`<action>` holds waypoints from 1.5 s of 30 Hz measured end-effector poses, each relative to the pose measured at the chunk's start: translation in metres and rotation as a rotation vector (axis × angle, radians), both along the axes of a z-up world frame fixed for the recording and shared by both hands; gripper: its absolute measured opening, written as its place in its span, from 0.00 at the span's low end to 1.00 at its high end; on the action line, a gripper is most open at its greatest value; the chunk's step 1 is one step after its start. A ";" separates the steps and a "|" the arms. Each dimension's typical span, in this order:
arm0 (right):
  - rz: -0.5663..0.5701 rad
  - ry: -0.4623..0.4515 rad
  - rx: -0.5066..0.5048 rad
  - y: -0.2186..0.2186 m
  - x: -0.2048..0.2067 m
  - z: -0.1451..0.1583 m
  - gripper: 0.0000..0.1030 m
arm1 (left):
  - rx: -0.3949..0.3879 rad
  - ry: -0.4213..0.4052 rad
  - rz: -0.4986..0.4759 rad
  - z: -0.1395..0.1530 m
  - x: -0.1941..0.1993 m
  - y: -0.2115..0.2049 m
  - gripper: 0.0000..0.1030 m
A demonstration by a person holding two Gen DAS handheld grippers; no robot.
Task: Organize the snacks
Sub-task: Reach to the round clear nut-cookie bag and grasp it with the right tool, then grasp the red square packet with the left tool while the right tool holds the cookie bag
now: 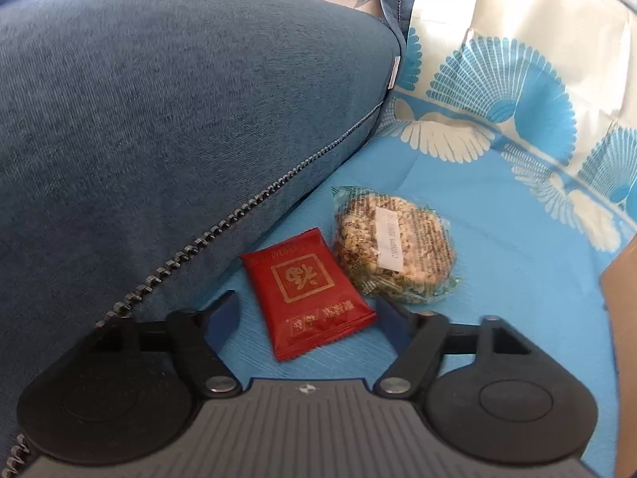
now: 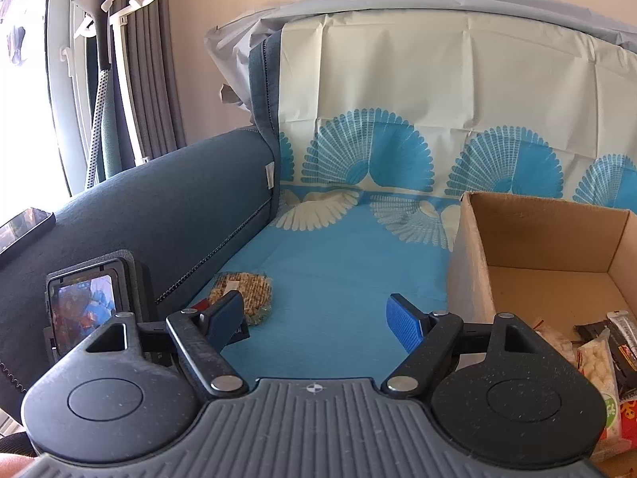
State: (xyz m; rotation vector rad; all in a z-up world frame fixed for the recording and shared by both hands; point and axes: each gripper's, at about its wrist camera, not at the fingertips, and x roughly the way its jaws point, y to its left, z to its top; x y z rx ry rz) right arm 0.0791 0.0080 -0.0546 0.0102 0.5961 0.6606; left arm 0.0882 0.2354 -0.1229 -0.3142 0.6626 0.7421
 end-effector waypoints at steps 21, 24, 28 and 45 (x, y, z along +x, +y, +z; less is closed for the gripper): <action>0.188 0.458 -0.201 0.217 0.111 -0.096 0.92 | -0.192 -0.072 0.004 0.011 -0.046 0.015 0.54; 0.205 0.450 -0.274 0.230 0.110 -0.106 0.85 | -0.220 -0.082 -0.002 0.012 -0.050 0.016 0.54; 0.219 0.387 -0.316 0.225 0.104 -0.098 0.78 | -0.258 -0.091 -0.012 0.014 -0.055 0.022 0.54; 0.178 0.295 -0.163 0.024 0.011 0.014 0.79 | -0.340 0.054 -0.290 0.053 -0.053 0.027 0.54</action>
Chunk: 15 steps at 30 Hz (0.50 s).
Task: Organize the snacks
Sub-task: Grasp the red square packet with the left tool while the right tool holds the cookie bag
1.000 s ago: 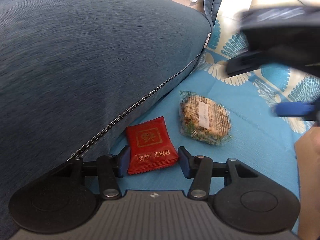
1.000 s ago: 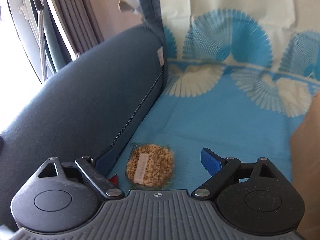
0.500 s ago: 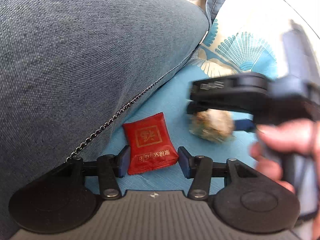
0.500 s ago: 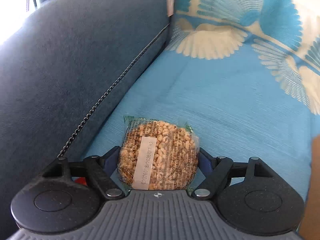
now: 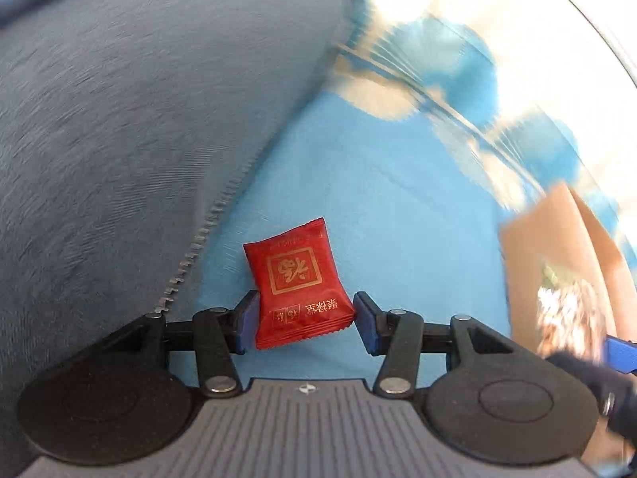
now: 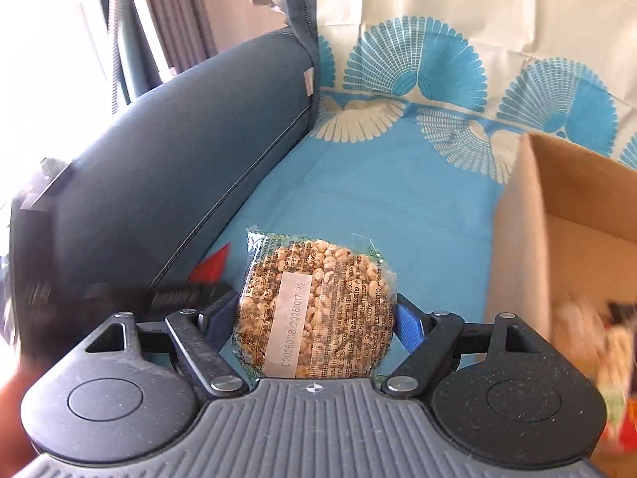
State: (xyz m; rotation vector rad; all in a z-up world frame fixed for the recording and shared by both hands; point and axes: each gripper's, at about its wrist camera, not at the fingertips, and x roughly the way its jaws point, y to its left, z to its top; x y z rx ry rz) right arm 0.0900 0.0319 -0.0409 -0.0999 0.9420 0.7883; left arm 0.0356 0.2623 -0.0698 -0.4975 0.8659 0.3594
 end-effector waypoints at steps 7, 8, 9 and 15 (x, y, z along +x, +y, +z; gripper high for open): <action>0.016 0.026 -0.009 -0.026 -0.057 -0.032 0.79 | -0.031 0.033 -0.130 -0.006 -0.016 -0.002 0.54; 0.020 0.039 -0.041 -0.021 -0.061 -0.041 0.79 | -0.046 0.031 -0.134 -0.008 -0.016 0.001 0.54; 0.023 0.037 -0.065 -0.017 -0.064 -0.047 0.79 | -0.064 0.038 -0.144 -0.010 -0.016 0.001 0.54; 0.042 0.069 -0.157 -0.007 -0.064 -0.073 0.79 | -0.135 0.089 -0.229 -0.022 -0.016 -0.010 0.54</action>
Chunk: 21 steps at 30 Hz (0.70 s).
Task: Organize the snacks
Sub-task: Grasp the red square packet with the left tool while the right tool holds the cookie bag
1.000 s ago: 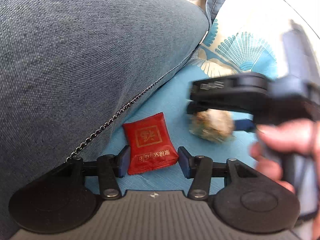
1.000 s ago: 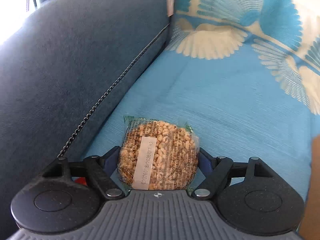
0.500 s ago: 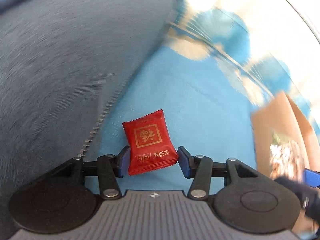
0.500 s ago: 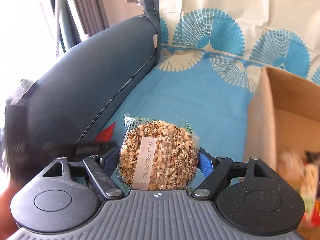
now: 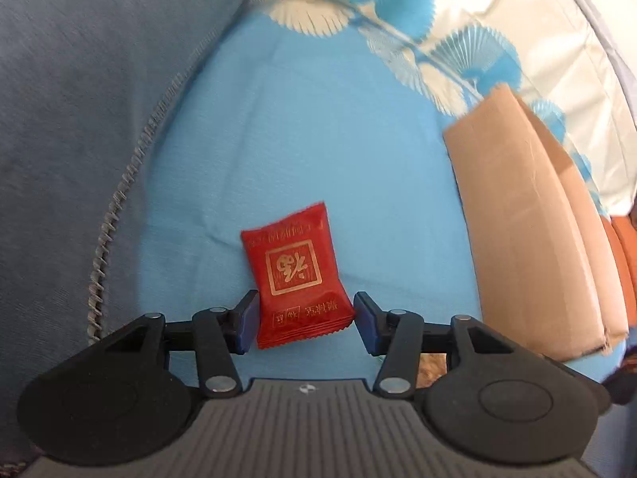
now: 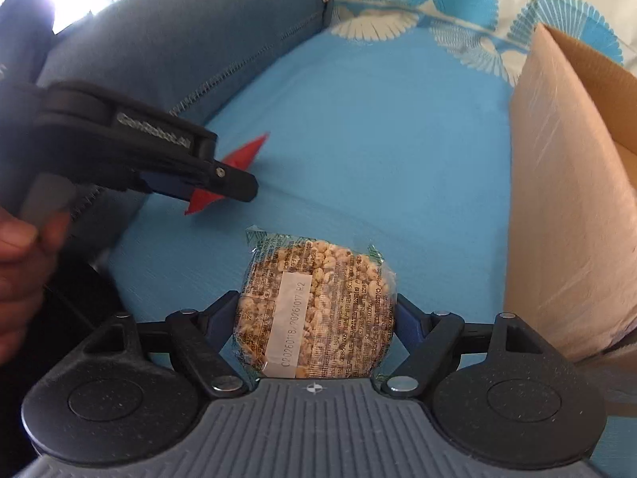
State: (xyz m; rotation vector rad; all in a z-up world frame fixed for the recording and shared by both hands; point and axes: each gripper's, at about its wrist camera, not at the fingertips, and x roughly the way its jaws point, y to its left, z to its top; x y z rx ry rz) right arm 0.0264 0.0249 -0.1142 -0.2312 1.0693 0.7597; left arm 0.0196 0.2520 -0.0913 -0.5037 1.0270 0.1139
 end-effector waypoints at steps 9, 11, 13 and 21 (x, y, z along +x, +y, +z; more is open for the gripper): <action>0.003 0.026 -0.045 -0.001 -0.003 -0.006 0.79 | 0.069 0.006 -0.009 -0.005 0.008 -0.012 0.63; 0.007 0.025 -0.046 0.000 -0.005 -0.005 0.79 | 0.098 0.001 -0.007 -0.006 0.013 -0.017 0.69; 0.007 0.029 -0.044 0.001 -0.003 -0.006 0.79 | 0.124 -0.001 -0.017 -0.006 0.018 -0.022 0.72; 0.012 0.023 -0.056 0.004 -0.004 -0.005 0.81 | 0.200 -0.005 -0.044 -0.008 0.031 -0.032 0.75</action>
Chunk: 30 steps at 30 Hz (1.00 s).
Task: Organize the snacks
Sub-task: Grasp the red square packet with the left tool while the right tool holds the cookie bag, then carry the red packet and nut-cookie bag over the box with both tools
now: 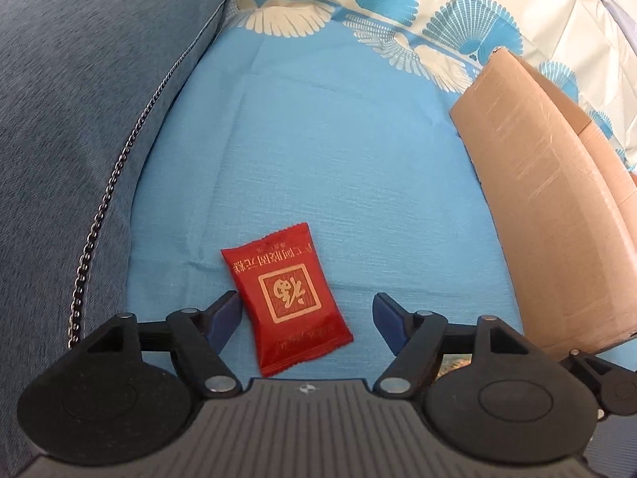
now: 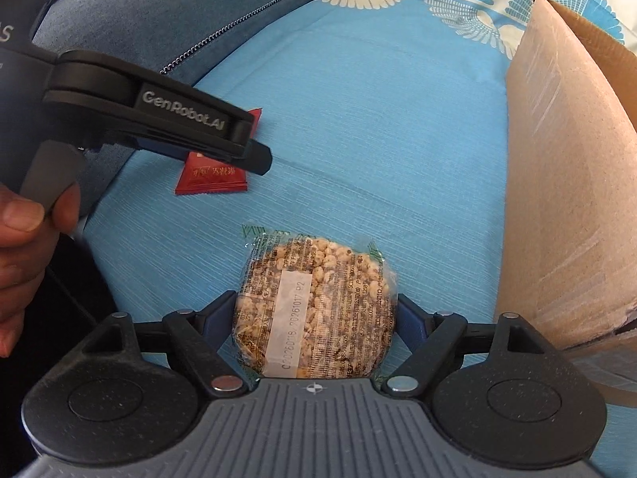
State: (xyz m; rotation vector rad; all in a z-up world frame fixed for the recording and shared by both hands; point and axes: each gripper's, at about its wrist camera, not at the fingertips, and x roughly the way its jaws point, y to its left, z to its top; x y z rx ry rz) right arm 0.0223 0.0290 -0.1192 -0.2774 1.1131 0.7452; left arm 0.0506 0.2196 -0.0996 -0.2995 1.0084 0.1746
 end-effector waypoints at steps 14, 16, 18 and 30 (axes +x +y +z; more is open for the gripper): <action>0.011 -0.015 -0.006 0.002 -0.001 -0.002 0.83 | 0.091 -0.009 -0.020 -0.003 0.003 -0.008 0.57; 0.012 -0.015 -0.006 0.001 0.000 -0.002 0.83 | 0.096 -0.010 -0.021 -0.002 0.003 -0.008 0.51; 0.012 -0.015 -0.006 0.001 0.000 -0.002 0.83 | 0.103 -0.012 -0.027 -0.002 0.003 -0.009 0.50; -0.009 -0.069 0.026 -0.003 0.002 0.006 0.79 | 0.107 -0.051 -0.018 -0.001 -0.003 -0.008 0.46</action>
